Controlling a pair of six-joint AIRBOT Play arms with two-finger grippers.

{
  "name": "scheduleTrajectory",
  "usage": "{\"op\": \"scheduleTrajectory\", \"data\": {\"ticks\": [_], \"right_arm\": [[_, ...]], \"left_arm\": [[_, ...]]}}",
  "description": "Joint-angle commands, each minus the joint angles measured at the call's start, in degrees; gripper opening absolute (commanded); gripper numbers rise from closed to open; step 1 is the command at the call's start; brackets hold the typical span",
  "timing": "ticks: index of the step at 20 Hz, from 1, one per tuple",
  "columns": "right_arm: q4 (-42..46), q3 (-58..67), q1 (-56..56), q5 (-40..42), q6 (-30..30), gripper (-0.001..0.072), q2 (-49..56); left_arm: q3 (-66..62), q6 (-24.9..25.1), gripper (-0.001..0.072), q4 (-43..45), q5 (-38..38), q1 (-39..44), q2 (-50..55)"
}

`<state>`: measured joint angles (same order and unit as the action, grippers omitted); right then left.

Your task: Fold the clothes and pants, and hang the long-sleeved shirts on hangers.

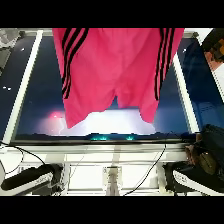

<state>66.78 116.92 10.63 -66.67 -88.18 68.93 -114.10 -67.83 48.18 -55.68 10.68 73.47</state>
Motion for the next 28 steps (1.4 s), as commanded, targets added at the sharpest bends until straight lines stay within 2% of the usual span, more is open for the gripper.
{"op": "scheduleTrajectory", "data": {"ticks": [1,3,6,8,11,13,15,16,17,18,19,20,22,24,26,27,28], "right_arm": [[1.11,0.02,-0.46,-4.00,-0.98,0.0005,4.59],[1.09,0.02,-1.60,-4.68,-0.94,0.0005,9.66],[1.42,0.02,-3.23,-4.70,-0.26,0.0006,18.53],[1.42,0.02,-3.85,-2.91,0.79,0.0005,24.96],[3.10,0.02,-4.24,9.77,3.39,0.0006,32.59],[2.99,0.02,-4.70,19.58,3.37,0.0006,35.74],[3.08,-0.09,-4.68,27.19,3.39,0.0011,38.21],[3.13,-0.09,-4.61,30.95,3.39,0.0046,39.28],[3.08,-0.09,-4.52,34.64,3.37,0.0242,40.17],[3.58,-0.28,-4.52,37.68,3.45,0.0398,40.54],[3.76,-0.44,-4.57,40.61,3.43,0.0400,40.63],[3.85,-0.42,-4.76,42.75,3.43,0.0400,40.63],[3.34,-0.37,-5.14,43.71,2.56,0.0400,40.57],[3.26,-0.37,-5.70,40.44,0.61,0.0400,40.57],[2.75,-0.37,-6.45,33.57,-1.29,0.0385,40.41],[2.34,-0.37,-6.91,28.37,-1.31,0.0243,40.22],[2.36,-0.39,-7.41,23.45,-1.29,0.0060,40.00]], "left_arm": [[0.20,-5.01,0.0021,6.36,-1.16,0.02,4.17],[0.20,-9.79,0.0022,14.49,-3.58,-0.04,9.14],[0.22,-10.21,0.0022,20.59,-6.47,-0.07,18.45],[0.22,-10.21,0.0021,21.05,-3.63,-0.09,25.16],[0.20,-11.02,0.0021,24.22,7.56,-0.11,32.52],[0.20,-13.44,0.0021,24.87,12.37,-0.22,35.89],[0.20,-13.86,0.0023,24.85,17.14,-0.20,38.14],[0.20,-13.86,0.0024,24.83,19.85,-0.15,38.84],[0.20,-13.88,0.0031,24.68,22.86,-0.02,39.17],[0.20,-13.86,0.0120,24.70,26.05,-0.02,39.32],[0.20,-13.90,0.0273,24.68,28.92,-0.02,39.30],[0.17,-14.34,0.0298,24.68,30.86,-0.13,39.19],[-0.04,-16.41,0.0297,24.63,31.04,-0.83,38.86],[-0.04,-19.91,0.0298,24.68,30.80,-1.31,38.32],[-0.04,-19.87,0.0296,24.68,28.94,-1.97,36.98],[-0.02,-19.85,0.0282,24.70,26.23,-2.49,36.06],[-0.04,-19.82,0.0199,24.72,22.75,-3.13,35.10]]}}
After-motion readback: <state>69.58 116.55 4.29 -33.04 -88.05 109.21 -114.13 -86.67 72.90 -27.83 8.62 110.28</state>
